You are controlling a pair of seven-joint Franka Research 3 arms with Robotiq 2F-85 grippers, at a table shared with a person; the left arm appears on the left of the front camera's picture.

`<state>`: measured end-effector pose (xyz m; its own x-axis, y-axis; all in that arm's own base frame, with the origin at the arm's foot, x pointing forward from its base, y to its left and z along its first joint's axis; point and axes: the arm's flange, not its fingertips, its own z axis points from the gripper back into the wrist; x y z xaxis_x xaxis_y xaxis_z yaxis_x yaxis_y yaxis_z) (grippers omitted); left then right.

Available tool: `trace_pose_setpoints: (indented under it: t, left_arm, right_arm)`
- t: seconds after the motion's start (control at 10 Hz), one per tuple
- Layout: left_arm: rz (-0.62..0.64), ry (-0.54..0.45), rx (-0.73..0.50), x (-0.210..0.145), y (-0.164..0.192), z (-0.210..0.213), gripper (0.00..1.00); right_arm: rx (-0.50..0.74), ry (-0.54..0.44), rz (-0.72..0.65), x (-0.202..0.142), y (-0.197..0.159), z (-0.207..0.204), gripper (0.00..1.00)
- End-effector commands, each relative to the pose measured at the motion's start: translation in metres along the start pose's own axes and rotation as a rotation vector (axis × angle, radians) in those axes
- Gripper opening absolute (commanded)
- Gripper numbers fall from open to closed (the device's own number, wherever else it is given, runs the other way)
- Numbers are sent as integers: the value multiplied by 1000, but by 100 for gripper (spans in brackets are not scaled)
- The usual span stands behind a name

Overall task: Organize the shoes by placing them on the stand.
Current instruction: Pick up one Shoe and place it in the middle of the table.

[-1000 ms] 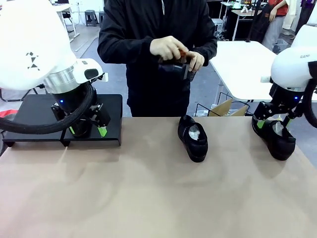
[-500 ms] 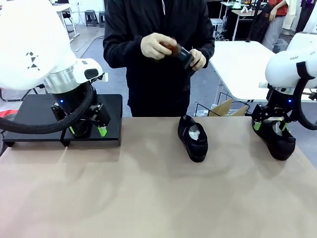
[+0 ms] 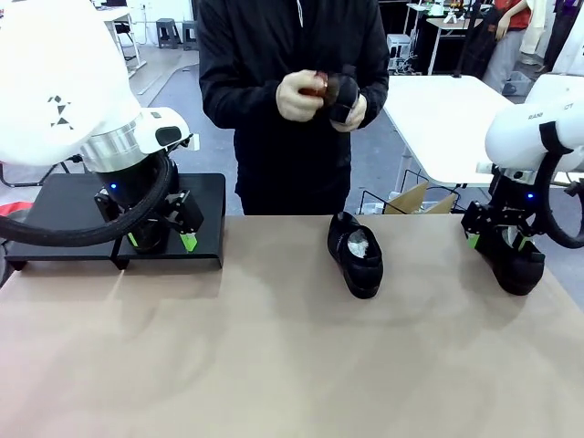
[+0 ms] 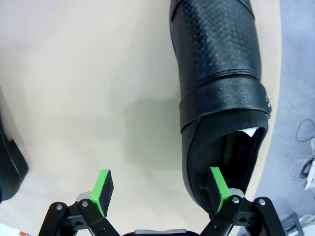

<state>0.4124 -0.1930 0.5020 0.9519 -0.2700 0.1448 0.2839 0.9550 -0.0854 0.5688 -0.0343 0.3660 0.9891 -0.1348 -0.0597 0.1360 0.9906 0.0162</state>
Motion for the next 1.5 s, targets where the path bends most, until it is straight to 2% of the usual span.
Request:
trace_pose_setpoints:
  t: [0.0, 0.2, 0.4, 0.7, 1.2, 1.4]
  left_arm:
    - [-7, -2, -20, 0, 2, 2, 100]
    - [-7, -2, -20, 0, 2, 2, 100]
    - [-7, -2, -20, 0, 2, 2, 100]
    - [-7, -2, -20, 0, 2, 2, 100]
    - [-7, -2, -20, 0, 2, 2, 100]
    - [-7, -2, -20, 0, 2, 2, 100]
  right_arm:
    - [-2, 4, 26, -1, 2, 2, 100]
    - [0, 0, 0, 0, 0, 0, 100]
    - [-4, 47, 3, 5, -2, -16, 100]
    - [-3, 29, 12, 8, -3, -23, 100]
    - [-31, 12, 53, 6, -9, -28, 1]
    - [-46, 17, 46, 7, -12, -33, 0]
